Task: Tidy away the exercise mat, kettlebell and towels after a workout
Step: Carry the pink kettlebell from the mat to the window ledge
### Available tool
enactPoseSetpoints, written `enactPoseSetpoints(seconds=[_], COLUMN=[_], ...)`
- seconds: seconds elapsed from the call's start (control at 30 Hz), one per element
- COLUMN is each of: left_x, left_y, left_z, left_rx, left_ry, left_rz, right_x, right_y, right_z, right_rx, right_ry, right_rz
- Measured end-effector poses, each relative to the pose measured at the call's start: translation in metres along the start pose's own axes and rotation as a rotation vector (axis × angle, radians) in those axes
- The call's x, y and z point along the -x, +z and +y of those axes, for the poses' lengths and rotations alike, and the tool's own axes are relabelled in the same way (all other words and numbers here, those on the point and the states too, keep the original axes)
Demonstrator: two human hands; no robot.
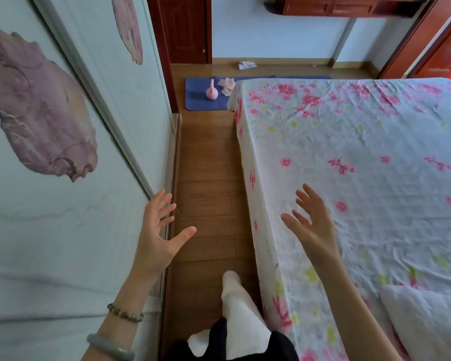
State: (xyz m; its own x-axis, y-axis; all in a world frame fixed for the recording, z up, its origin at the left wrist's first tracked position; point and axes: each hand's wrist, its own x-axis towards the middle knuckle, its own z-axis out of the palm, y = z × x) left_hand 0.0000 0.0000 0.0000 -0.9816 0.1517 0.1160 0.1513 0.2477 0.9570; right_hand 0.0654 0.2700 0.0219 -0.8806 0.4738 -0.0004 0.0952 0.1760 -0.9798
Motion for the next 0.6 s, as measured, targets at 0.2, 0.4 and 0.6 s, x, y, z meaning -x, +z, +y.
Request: enactPoseSetpoints(seconds=[0.2, 0.4, 0.6], left_x=[-0.075, -0.17, -0.244], left_y=[0.022, 0.052, 0.065], left_z=[-0.01, -0.009, -0.007], left_rx=[-0.02, -0.041, -0.034], left_ry=[-0.034, -0.047, -0.043], left_rz=[0.009, -0.012, 0.029], right_x=[-0.08, -0.176, -0.258], right_y=[0.015, 0.023, 0.042], right_z=[0.009, 0.006, -0.004], right_rx=[0.0, -0.013, 0.002], right_ry=[0.016, 0.033, 0.006], right_rz=[-0.03, -0.075, -0.142])
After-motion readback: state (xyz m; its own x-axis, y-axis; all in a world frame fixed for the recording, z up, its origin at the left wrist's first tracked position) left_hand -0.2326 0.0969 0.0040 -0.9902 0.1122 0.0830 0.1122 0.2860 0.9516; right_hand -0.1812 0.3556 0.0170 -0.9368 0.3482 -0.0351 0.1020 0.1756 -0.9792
